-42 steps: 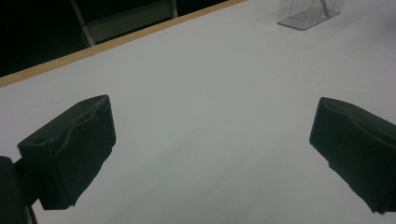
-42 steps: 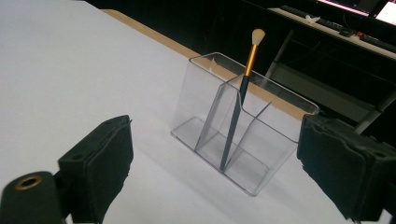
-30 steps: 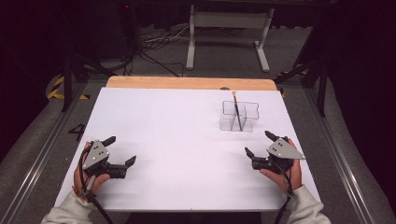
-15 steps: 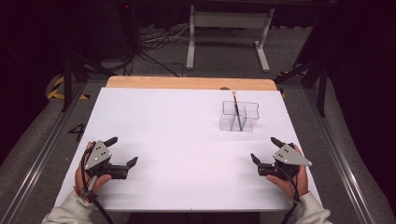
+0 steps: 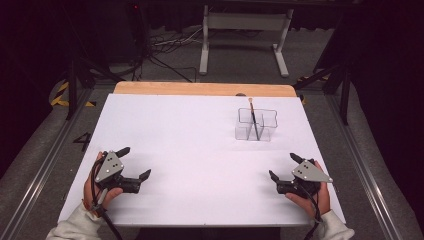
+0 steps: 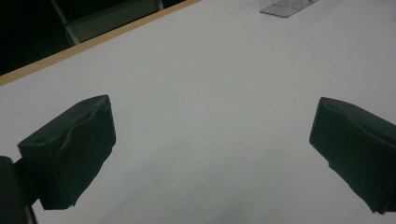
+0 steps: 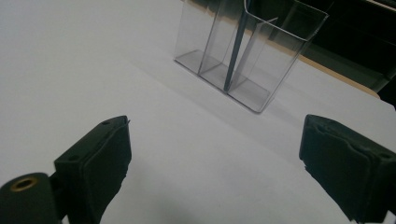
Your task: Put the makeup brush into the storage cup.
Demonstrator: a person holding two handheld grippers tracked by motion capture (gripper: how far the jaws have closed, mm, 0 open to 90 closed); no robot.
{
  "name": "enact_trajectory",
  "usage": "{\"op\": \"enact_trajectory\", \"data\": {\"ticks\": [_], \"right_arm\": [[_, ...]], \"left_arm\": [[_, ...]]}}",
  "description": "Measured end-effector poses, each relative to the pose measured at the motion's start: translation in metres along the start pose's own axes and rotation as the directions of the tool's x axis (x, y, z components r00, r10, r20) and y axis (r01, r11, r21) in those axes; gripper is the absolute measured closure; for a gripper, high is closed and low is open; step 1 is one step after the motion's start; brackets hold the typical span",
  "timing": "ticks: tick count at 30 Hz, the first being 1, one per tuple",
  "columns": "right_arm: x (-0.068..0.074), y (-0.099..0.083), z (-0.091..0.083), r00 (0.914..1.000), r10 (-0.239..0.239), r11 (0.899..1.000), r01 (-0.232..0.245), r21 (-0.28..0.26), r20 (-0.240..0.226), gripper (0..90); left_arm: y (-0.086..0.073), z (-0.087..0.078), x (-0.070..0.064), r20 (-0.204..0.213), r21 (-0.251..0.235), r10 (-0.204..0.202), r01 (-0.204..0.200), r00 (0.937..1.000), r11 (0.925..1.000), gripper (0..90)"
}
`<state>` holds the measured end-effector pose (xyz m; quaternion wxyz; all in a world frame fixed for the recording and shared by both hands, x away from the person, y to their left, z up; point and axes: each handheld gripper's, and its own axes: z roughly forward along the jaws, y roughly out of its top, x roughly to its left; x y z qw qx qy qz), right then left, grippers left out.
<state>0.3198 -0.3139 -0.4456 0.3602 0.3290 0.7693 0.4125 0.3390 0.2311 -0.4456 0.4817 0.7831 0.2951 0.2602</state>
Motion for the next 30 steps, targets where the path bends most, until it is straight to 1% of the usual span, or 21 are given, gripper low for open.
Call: {"op": "enact_trajectory", "data": {"ticks": [2, 5, 6, 7, 9, 10, 13, 15, 16, 19, 30], "right_arm": [[0.0012, 0.0014, 0.0001, 0.9999, -0.009, 1.0, 0.009, -0.002, -0.008, 9.0], [0.0008, 0.0006, -0.0007, 0.9999, 0.005, 1.0, -0.005, -0.006, -0.013, 8.0], [0.0003, 0.0004, -0.0009, 0.9999, 0.008, 1.0, -0.008, -0.008, -0.011, 7.9], [-0.0009, 0.0011, -0.0018, 1.0, 0.004, 1.0, -0.004, -0.013, 0.0, 7.8], [-0.0011, 0.0019, -0.0029, 1.0, 0.006, 1.0, -0.005, -0.023, 0.006, 7.8], [-0.0012, 0.0026, -0.0036, 0.9999, -0.001, 1.0, 0.002, -0.02, 0.012, 7.8], [-0.002, 0.003, -0.0054, 0.9998, 0.007, 0.999, -0.006, -0.033, 0.019, 7.8], [-0.0027, 0.0034, -0.0061, 0.9996, 0.001, 1.0, 0.0, -0.031, 0.026, 8.0], [-0.0039, 0.0035, -0.0073, 0.9995, 0.01, 0.999, -0.009, -0.044, 0.031, 8.2], [-0.0051, 0.0028, -0.0069, 0.9993, 0.017, 0.999, -0.016, -0.043, 0.032, 8.2], [-0.0057, 0.0022, -0.0065, 0.9993, 0.02, 0.999, -0.019, -0.04, 0.032, 8.3]], "left_arm": [[0.0003, 0.0007, -0.0003, -0.001, 0.007, 0.001, -0.001, 1.0, 1.0, 1.0], [0.0015, 0.0009, -0.002, -0.001, -0.001, 0.001, -0.001, 1.0, 1.0, 1.1], [0.0014, 0.0014, -0.0031, 0.001, 0.003, 0.008, -0.008, 1.0, 1.0, 1.0], [0.0016, 0.001, -0.0051, 0.0, 0.012, 0.019, -0.019, 0.9998, 0.9997, 1.0], [0.0019, -0.0001, -0.0058, 0.001, 0.008, 0.023, -0.023, 0.9997, 0.9997, 1.0], [0.0019, -0.0001, -0.0058, 0.001, 0.008, 0.023, -0.023, 0.9997, 0.9997, 1.1], [0.0017, -0.0002, -0.0055, 0.003, 0.009, 0.022, -0.022, 0.9997, 0.9997, 1.0], [0.0017, -0.0002, -0.0053, 0.005, 0.004, 0.022, -0.022, 0.9997, 0.9997, 1.0], [0.0016, 0.0004, -0.0053, 0.006, 0.011, 0.021, -0.021, 0.9998, 0.9997, 1.1], [0.0015, 0.0005, -0.0052, 0.008, 0.009, 0.021, -0.021, 0.9998, 0.9997, 1.1], [0.0012, 0.0011, -0.0053, 0.01, 0.014, 0.024, -0.024, 0.9997, 0.9996, 1.1]]}}
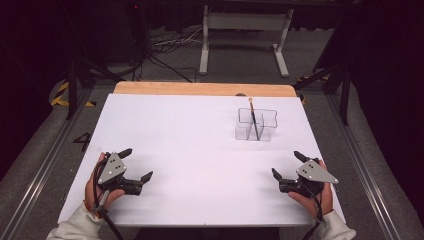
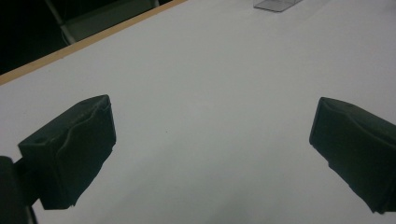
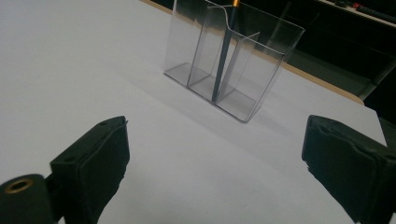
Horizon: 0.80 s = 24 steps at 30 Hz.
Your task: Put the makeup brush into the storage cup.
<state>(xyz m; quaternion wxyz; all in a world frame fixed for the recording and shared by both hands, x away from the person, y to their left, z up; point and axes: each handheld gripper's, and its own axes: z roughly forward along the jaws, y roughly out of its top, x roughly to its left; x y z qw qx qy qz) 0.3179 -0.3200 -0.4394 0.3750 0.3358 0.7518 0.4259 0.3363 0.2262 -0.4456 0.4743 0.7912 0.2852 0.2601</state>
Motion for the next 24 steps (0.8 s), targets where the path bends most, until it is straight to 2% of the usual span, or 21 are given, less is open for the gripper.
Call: {"op": "enact_trajectory", "data": {"ticks": [11, 12, 15, 24], "right_arm": [[-0.0012, -0.0014, 0.0011, 0.9999, 0.008, 1.0, -0.008, 0.007, -0.007, 8.8], [-0.0005, -0.0004, 0.0001, 1.0, -0.006, 1.0, 0.006, 0.005, -0.003, 8.9], [-0.0009, -0.0004, -0.0009, 1.0, 0.004, 1.0, -0.004, -0.006, 0.001, 9.1], [-0.0013, -0.0027, 0.0022, 1.0, 0.009, 1.0, -0.009, 0.012, -0.002, 9.1]], "left_arm": [[-0.0001, 0.0014, -0.0004, 0.0, 0.006, -0.004, 0.004, 1.0, 1.0, 1.1], [-0.0001, 0.0012, -0.0005, 0.002, 0.005, -0.004, 0.004, 1.0, 1.0, 1.1], [0.0, 0.0015, -0.0002, 0.004, 0.005, -0.005, 0.004, 1.0, 1.0, 1.1], [-0.0004, 0.0032, 0.0009, 0.011, 0.015, -0.001, 0.001, 0.9999, 0.9999, 1.1]]}}
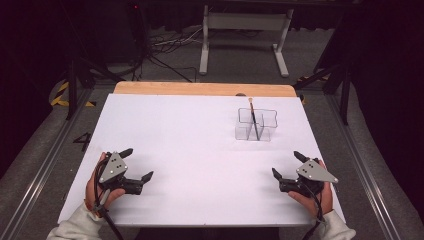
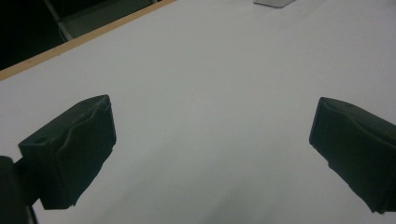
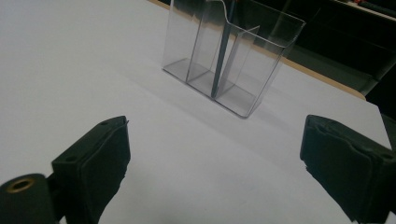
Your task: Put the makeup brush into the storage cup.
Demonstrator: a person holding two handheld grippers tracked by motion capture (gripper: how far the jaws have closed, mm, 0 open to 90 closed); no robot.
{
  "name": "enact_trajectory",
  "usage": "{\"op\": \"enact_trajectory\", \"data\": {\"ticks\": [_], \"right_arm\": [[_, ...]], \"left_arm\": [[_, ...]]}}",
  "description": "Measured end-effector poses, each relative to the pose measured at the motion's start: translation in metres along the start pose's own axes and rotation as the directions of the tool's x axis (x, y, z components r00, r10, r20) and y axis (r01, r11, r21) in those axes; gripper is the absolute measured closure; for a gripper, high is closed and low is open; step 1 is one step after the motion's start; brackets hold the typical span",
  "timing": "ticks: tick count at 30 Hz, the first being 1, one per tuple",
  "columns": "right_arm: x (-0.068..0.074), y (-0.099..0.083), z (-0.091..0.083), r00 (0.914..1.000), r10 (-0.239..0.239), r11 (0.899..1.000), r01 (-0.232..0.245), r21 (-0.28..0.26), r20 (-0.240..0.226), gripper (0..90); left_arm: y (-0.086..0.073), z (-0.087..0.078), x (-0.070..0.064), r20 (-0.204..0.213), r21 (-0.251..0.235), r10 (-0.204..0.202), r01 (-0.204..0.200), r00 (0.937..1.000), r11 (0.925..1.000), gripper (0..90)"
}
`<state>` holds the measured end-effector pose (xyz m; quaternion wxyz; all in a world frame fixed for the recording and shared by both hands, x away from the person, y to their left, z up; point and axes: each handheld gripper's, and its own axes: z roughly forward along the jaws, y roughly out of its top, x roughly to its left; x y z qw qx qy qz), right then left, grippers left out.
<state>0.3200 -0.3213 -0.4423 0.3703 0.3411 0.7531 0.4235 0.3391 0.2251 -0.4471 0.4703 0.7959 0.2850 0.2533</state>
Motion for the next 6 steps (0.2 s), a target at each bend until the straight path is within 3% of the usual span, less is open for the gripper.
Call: {"op": "enact_trajectory", "data": {"ticks": [6], "right_arm": [[0.0, -0.0026, 0.0021, 0.9999, 0.013, 1.0, -0.013, 0.012, -0.002, 9.4]], "left_arm": [[0.0003, 0.0003, 0.0006, 0.002, -0.004, -0.003, 0.003, 1.0, 1.0, 1.1]]}}
